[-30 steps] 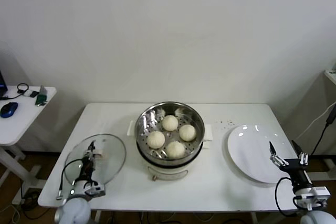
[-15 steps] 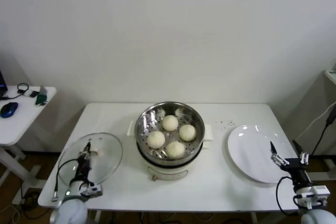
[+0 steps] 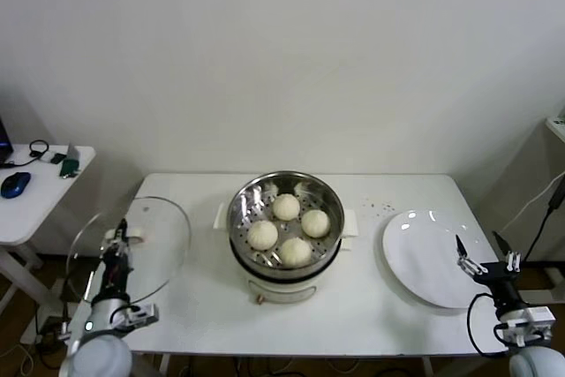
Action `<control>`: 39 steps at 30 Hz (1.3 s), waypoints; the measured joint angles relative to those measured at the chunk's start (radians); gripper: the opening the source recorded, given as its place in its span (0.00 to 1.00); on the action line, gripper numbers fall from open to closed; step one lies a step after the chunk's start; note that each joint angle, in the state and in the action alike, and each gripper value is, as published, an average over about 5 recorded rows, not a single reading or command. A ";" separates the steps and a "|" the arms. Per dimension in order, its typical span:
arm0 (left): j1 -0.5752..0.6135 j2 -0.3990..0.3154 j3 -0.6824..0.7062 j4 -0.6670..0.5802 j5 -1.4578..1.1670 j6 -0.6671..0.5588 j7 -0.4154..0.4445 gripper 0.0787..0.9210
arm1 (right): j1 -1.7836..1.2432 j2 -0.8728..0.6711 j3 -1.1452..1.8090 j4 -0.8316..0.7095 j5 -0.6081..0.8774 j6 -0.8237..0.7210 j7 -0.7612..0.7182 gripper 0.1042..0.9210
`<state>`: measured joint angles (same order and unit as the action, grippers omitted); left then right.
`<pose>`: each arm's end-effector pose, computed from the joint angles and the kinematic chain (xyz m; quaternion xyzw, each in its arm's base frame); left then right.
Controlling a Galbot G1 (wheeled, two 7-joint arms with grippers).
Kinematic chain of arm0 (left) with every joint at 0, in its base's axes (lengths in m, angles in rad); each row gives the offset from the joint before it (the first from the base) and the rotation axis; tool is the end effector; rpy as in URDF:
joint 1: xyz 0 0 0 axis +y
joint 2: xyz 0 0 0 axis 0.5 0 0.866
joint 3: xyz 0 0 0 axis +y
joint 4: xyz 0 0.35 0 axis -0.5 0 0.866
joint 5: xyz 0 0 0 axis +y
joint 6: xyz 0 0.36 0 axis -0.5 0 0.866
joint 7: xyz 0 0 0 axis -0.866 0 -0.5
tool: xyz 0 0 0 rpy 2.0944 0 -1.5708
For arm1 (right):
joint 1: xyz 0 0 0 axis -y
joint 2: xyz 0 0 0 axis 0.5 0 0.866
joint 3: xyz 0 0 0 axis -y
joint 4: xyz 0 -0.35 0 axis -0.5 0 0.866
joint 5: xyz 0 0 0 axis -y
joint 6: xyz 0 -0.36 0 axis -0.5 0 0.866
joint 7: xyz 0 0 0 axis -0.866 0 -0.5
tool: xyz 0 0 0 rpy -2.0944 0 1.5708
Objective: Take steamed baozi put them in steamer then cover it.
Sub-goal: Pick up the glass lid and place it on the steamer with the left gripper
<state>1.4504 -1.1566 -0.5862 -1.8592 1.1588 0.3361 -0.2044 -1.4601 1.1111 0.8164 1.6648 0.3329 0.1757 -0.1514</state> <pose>0.2313 0.1194 -0.3357 0.1278 -0.6833 -0.7160 0.0643 0.2190 -0.2330 -0.3552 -0.0162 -0.9947 0.0986 0.0257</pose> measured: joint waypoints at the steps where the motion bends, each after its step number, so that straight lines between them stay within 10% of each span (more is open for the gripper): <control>1: 0.006 0.007 -0.001 -0.023 -0.005 0.013 0.002 0.08 | 0.003 -0.002 -0.003 -0.003 -0.002 0.000 -0.001 0.88; 19: -0.129 0.192 0.263 -0.240 -0.146 0.287 0.050 0.08 | 0.091 0.002 -0.090 -0.062 -0.069 0.017 0.000 0.88; 39: -0.451 0.052 0.680 -0.139 0.021 0.401 0.212 0.08 | 0.140 0.066 -0.126 -0.097 -0.164 0.027 0.022 0.88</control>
<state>0.9994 -1.1050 0.0937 -1.9987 1.1794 0.7368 0.0074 -1.3197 1.1769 0.6902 1.5678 0.1688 0.2028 -0.1296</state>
